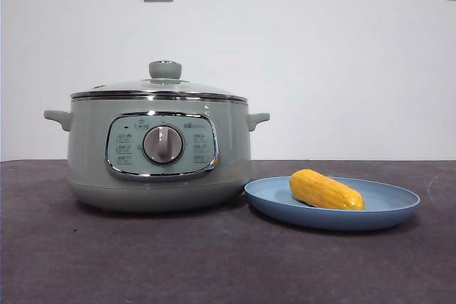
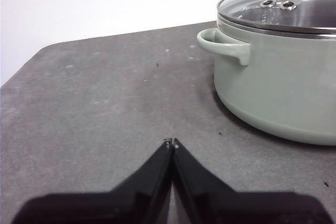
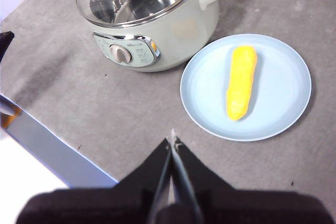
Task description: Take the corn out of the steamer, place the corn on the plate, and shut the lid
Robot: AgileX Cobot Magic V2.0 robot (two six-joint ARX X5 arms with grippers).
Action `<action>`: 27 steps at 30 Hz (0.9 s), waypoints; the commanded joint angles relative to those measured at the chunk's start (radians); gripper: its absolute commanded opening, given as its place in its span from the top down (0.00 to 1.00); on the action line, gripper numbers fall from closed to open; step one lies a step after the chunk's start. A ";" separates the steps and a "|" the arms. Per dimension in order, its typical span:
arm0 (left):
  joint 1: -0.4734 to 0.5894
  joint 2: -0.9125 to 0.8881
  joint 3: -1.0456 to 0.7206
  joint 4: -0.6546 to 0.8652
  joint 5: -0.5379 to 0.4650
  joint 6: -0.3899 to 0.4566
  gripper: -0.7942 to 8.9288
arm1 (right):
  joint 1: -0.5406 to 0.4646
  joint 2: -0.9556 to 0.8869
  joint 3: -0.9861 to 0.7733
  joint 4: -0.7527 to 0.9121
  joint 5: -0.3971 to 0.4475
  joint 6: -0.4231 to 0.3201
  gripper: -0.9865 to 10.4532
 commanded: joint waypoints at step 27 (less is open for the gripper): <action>0.004 -0.002 -0.014 0.003 -0.001 -0.005 0.92 | -0.431 -0.448 -0.719 0.779 0.137 -0.082 0.91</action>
